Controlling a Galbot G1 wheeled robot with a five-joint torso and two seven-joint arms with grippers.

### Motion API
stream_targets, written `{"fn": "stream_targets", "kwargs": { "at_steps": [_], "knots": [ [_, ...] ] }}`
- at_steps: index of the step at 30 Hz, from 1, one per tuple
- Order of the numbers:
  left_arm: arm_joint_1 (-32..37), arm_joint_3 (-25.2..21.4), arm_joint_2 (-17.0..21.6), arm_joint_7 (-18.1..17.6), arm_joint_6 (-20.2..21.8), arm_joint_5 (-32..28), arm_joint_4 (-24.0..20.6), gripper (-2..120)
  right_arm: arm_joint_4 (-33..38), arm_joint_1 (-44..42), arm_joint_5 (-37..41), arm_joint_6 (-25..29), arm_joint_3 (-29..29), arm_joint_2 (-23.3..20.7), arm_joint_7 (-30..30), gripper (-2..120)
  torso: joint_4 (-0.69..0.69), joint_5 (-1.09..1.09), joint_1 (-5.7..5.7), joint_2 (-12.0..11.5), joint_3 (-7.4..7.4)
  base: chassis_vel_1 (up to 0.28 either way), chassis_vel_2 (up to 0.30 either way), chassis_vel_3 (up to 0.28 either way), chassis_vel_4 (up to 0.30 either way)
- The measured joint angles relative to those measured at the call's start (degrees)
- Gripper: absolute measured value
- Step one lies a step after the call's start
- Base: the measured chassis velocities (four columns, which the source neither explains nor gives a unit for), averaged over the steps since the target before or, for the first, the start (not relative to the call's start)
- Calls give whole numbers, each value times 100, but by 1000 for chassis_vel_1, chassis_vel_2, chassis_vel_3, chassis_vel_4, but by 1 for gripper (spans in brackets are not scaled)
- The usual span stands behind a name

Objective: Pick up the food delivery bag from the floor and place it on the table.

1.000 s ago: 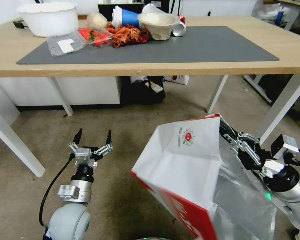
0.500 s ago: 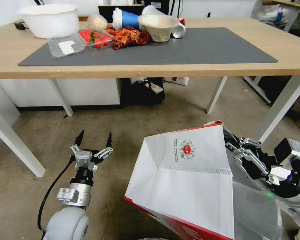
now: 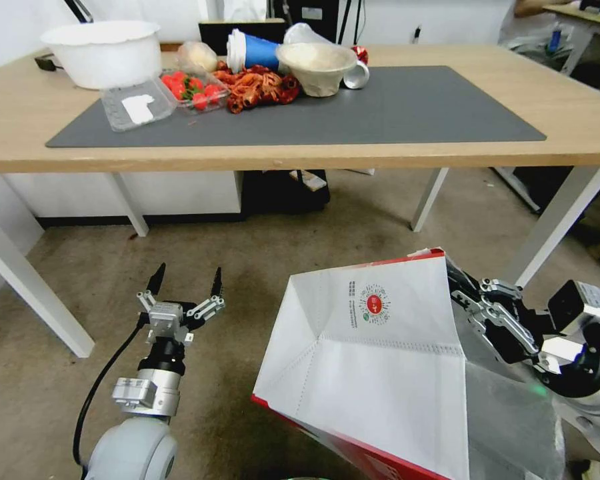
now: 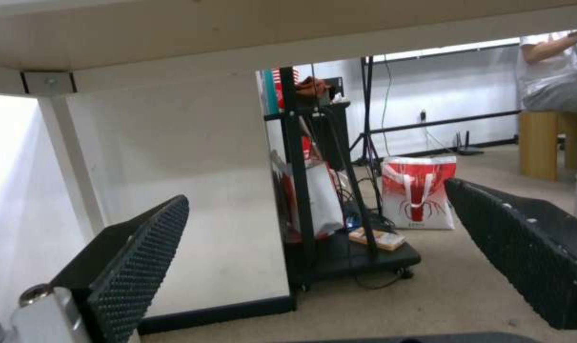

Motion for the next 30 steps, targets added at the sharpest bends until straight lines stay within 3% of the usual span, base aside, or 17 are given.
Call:
{"fn": "stream_targets", "kwargs": {
  "at_steps": [15, 30],
  "knots": [
    [125, -9, -6, -211, 214, 73, -174, 100, -138, 109, 3, -46, 4, 6, -204, 0, 0, 0, 86, 411, 329, 0, 0, 0, 0],
    [355, -155, -14, -141, 441, 183, -450, 100, -193, 208, -1, -47, -3, -1, -199, 0, 0, 0, 159, 720, 568, 0, 0, 0, 0]
  ]
}}
